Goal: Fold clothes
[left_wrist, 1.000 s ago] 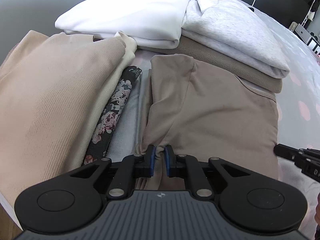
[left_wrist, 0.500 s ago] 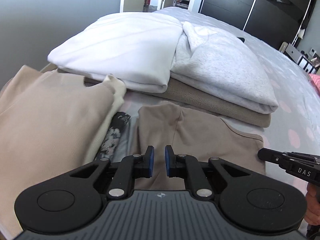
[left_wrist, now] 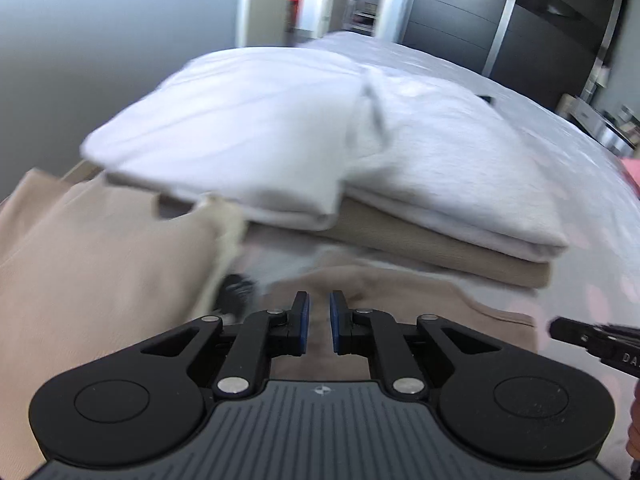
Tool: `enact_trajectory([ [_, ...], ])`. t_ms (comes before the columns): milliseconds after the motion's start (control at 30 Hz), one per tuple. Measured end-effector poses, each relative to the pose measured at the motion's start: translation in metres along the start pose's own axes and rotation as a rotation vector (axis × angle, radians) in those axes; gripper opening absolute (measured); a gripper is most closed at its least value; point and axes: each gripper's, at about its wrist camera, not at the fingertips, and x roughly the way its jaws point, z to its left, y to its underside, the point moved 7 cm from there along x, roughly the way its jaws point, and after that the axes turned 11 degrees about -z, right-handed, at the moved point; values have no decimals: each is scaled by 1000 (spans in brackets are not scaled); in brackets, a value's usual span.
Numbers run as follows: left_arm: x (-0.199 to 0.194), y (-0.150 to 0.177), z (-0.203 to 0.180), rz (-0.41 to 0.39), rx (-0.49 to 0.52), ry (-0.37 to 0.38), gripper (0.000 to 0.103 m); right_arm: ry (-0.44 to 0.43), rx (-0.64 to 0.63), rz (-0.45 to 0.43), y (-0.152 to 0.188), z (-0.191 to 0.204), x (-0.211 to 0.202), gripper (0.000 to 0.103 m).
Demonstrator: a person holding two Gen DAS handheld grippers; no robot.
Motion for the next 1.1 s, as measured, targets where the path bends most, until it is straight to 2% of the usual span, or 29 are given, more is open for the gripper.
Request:
enact_trajectory([
  [100,22,-1,-12,37,50,4,9,-42,-53,11,0,21,7,3],
  [200,45,-1,-13,65,62,-21,9,-28,-94,64,10,28,26,2],
  [333,58,-2,1,69,31,-54,9,27,-98,60,12,15,38,0],
  [467,30,0,6,64,35,-62,9,109,-91,38,4,-3,35,2],
  [500,22,1,7,63,37,-62,9,106,-77,37,3,-5,32,2],
  [700,-30,5,12,53,53,-67,9,1,-109,15,10,20,-6,6],
  [767,-46,17,5,69,64,-41,9,-45,-136,28,19,35,-16,8],
  [833,-52,34,-3,96,88,-29,9,-71,-166,35,29,48,-24,8],
  [900,-46,49,-3,123,106,-66,9,-83,-192,40,40,58,-30,8],
  [1033,-31,66,20,139,-12,-90,11,-79,-195,94,60,63,-36,8],
  [1100,-32,67,19,136,29,-100,12,-55,-205,120,68,59,-37,7],
])
